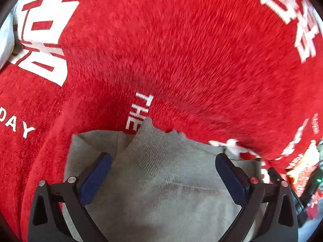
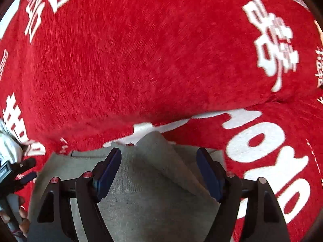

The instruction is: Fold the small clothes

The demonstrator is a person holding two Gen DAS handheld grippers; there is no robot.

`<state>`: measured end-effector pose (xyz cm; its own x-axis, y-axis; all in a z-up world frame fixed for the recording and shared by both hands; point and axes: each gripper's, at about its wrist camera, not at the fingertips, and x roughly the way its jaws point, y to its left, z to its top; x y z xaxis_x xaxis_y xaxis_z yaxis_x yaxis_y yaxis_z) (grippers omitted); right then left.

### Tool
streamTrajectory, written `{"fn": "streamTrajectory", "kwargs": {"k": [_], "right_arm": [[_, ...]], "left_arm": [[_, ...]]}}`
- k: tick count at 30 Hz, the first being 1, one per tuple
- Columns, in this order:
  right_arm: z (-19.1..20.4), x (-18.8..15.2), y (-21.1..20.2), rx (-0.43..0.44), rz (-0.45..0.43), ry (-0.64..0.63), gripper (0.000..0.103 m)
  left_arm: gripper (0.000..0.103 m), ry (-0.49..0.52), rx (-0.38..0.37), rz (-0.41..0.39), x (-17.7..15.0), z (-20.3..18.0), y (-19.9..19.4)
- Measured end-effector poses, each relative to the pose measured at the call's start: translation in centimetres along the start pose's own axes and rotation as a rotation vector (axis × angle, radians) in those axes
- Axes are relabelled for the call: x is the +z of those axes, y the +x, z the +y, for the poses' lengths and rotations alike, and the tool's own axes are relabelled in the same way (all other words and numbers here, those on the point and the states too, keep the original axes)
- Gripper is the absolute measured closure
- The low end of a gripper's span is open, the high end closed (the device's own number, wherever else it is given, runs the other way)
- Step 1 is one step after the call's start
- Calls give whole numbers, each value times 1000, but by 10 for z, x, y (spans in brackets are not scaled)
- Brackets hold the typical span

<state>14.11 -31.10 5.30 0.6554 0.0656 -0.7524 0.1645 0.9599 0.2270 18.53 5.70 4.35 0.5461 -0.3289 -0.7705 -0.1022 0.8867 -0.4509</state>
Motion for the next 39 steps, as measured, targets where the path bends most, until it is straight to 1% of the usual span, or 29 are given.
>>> {"fn": "streamTrajectory", "kwargs": {"k": [2,4,5,6,8,9,10,11,12,13,14,15,17,19,21,22,24,25,26,28,29,30,31,33,34,36,37,38,39], "right_arm": [[-2,-4,-12,26,-22,-1,23],[7,-11,-17,48,-17,-61,23],[16,-17,-13,55,9,-113,23],[22,-21,-8,64,37,-145,23],[28,-26,3,78,103,-175,23],[27,-29,10,57,133,-181,23],[22,-31,15,11,146,-182,23],[12,-32,21,-76,161,-173,23],[-4,-33,24,-162,171,-144,23],[-13,-33,24,-199,169,-124,23],[-28,-35,18,-213,161,-80,23],[-36,-36,10,-189,150,-43,23],[-39,-42,-12,-135,110,-19,23],[-27,-50,-34,-103,61,-54,23],[-6,-68,-60,-55,4,-113,22],[3,-77,-68,-31,-8,-140,21],[21,-98,-78,-1,-14,-207,19],[26,-107,-78,-2,-3,-230,19],[29,-120,-71,-14,37,-257,19],[24,-137,-57,-50,106,-250,19],[21,-140,-56,-51,104,-238,19],[20,-144,-63,-52,58,-234,19],[22,-144,-64,-60,57,-232,18],[27,-147,-66,-71,59,-233,17],[31,-150,-66,-72,52,-244,15],[38,-155,-67,-80,54,-266,9],[41,-158,-67,-87,50,-276,7],[42,-161,-68,-94,46,-284,7],[44,-161,-69,-97,46,-283,7]], "left_arm": [[0,22,-54,-25,-8,1,-13],[0,83,-76,-11,-19,-8,-16],[0,135,-64,7,-27,-17,-12],[0,176,-32,19,-34,-24,-7],[0,203,15,50,-40,-26,5],[0,195,43,62,-42,-21,10],[0,161,91,75,-42,-7,16],[0,128,89,73,-40,6,16],[0,100,52,67,-40,16,11],[0,82,44,59,-41,21,5],[0,68,77,46,-42,26,-4],[0,68,87,34,-45,29,-13],[0,81,61,16,-56,30,-30],[0,111,73,-4,-71,26,-42],[0,161,84,-25,-93,20,-58],[0,173,89,-37,-104,19,-67],[0,161,97,-57,-125,30,-81],[0,144,99,-58,-131,37,-84],[0,107,91,-51,-139,48,-87],[0,27,52,-22,-148,71,-90],[0,-6,3,-21,-153,82,-92],[0,-5,-28,-49,-157,86,-99],[0,-12,-41,-56,-158,88,-104],[0,-46,-112,-36,-158,92,-104],[0,-52,-147,-34,-159,92,-104],[0,-90,-277,-20,-157,98,-96],[0,-106,-283,-33,-156,100,-95],[0,-113,-307,-43,-154,100,-94],[0,-110,-325,-36,-152,100,-92]]}}
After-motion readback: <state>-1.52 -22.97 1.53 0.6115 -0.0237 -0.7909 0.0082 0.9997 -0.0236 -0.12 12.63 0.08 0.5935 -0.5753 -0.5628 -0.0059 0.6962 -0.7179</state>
